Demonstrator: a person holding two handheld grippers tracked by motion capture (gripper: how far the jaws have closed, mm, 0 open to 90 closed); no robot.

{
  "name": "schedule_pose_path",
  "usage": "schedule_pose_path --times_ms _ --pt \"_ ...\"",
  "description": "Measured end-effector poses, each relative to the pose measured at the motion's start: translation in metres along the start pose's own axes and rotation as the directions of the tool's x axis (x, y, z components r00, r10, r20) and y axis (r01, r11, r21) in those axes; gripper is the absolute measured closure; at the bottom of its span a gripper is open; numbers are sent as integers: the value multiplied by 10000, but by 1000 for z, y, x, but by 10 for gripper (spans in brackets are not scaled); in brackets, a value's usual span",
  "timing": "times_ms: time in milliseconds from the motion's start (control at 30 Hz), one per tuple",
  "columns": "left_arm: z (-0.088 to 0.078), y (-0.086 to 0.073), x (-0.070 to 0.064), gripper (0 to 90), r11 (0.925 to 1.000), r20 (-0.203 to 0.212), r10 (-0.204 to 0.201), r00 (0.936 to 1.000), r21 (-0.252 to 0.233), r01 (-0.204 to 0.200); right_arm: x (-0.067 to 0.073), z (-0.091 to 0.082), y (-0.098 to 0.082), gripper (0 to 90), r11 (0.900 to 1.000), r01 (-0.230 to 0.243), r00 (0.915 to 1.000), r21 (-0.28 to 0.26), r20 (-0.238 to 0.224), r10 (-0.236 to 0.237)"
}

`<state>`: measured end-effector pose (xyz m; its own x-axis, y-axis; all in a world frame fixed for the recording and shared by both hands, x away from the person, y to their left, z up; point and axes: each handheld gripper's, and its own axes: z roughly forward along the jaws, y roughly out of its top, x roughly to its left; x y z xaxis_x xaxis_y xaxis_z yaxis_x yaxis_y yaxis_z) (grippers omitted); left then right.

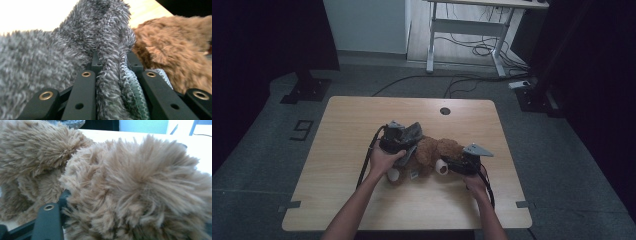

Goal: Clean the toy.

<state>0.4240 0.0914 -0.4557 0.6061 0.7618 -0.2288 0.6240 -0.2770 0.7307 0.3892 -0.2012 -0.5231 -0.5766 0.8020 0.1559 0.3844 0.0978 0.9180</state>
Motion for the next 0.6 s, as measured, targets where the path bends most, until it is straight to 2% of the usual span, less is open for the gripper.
schedule_pose_path --times_ms 100,233,367,500,600 --pt "-4 -8 3 745 9998 253 -167 9995 -83 169 2 -3 0 252 10000 42 10000 5 -24 -42" --pt "-8 -22 -3 749 9996 194 115 9997 -258 -109 6 -7 3 136 9998 7 10000 223 -16 -7" --pt "-15 -37 -8 752 9982 277 346 9990 -504 -332 7 -20 7 87 9992 -238 9994 334 -237 246" --pt "-22 -51 -14 753 9959 260 616 9978 -675 -598 6 -37 15 80 9979 -653 9963 -53 -570 649" --pt "-26 -60 -21 753 9939 188 832 9964 -744 -816 5 -44 23 72 9972 -721 9958 -175 -575 710"
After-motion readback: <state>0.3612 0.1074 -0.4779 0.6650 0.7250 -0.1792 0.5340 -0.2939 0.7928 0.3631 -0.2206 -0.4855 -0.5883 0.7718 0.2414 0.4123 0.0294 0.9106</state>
